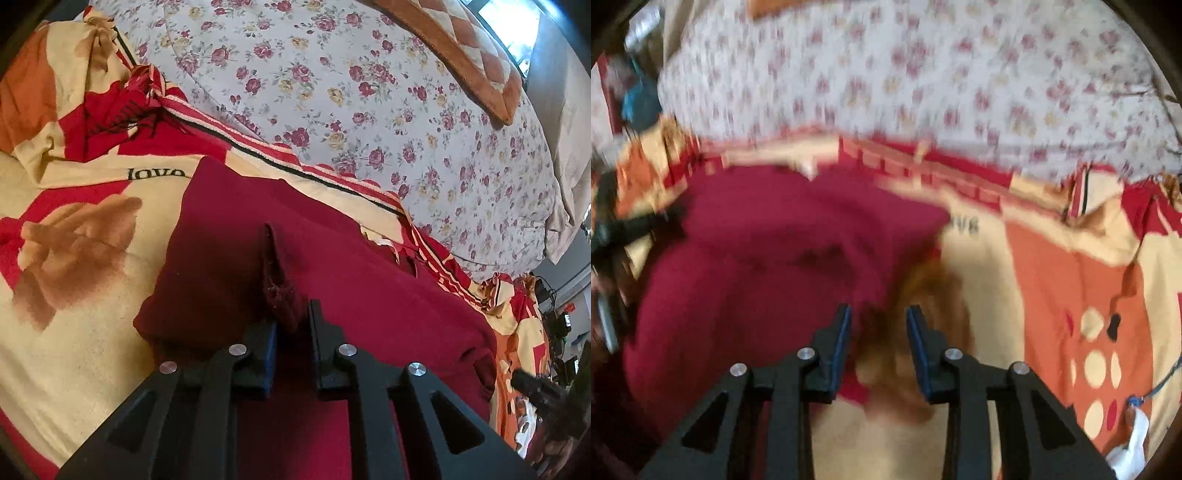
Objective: Fold small clothes
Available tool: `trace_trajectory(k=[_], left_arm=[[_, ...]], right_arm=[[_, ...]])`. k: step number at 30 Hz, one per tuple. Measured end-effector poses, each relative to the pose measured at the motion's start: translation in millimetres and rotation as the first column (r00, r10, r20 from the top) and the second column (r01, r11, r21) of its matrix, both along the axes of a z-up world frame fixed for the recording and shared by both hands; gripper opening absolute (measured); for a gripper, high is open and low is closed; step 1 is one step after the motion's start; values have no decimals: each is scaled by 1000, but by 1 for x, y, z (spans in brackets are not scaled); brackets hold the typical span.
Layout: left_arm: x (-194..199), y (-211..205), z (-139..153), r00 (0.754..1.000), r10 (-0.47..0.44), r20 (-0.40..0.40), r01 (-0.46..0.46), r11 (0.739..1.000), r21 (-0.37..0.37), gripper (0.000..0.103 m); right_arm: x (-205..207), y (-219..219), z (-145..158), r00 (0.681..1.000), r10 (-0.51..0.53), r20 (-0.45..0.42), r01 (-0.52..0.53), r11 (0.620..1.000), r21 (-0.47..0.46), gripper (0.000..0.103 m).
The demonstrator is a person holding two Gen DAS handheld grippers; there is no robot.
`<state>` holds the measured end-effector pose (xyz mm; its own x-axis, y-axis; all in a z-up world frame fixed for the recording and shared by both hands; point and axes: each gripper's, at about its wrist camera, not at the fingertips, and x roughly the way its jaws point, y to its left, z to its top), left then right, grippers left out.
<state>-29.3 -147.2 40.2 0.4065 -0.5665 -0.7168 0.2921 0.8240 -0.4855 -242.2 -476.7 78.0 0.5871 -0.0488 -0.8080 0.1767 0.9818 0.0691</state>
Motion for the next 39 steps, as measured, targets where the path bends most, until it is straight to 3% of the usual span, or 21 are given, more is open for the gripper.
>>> trace_trajectory(k=[4,5,6,11,13,15,17,19,20,21,25,27,28,34,39], left_arm=[[0,0,0,1000,0,0,0,1000,1,0],[0,0,-1,1000,0,1,0,1000,1,0],[0,0,-1,1000,-1,0,1,1000,0,0],[3,3,-1,1000,9,-19,-9,1000,-23,0],[4,4,0,1000,16,-17,-16,999,-28,0],[4,5,1,1000,15,-17,-16,999,-28,0],[4,4,1,1000,16,-15,-17,1000,-26,0],[4,3,1,1000,15,-8,-15,1000,-15,0],[4,3,0,1000,15,-7,-15,1000,-12,0],[4,3,0,1000,15,-7,-15,1000,-12,0],[4,3,-1,1000,14,-12,-14,1000,-20,0],[4,3,-1,1000,13,-11,-13,1000,-19,0],[4,4,-1,1000,12,-11,-13,1000,-19,0],[6,7,-1,999,25,-22,-26,999,-44,0],[6,8,0,999,27,-19,-28,999,-40,0]], right_arm=[[33,14,-21,997,67,-34,-68,997,-29,33],[39,19,-29,995,82,-58,-85,995,-60,20],[39,25,-31,994,88,-63,-93,992,-85,0],[4,28,-17,986,165,-28,-165,986,-15,0],[-4,29,-27,980,180,-83,-182,983,-17,0],[-10,27,-38,981,152,-122,-162,983,-80,0],[-17,17,-29,993,114,-32,-116,991,-66,1],[-16,11,-16,995,84,55,-83,996,-28,20],[-10,11,-13,994,90,68,-88,996,-27,40],[-2,14,-13,993,96,66,-93,994,-53,45],[29,14,-30,996,88,21,-87,994,-66,38],[41,13,-43,996,89,-16,-90,993,-72,13],[42,14,-46,996,92,-24,-94,992,-88,10],[7,12,-21,991,130,42,-130,992,5,7],[-8,27,-50,977,202,-67,-206,977,-61,7]])
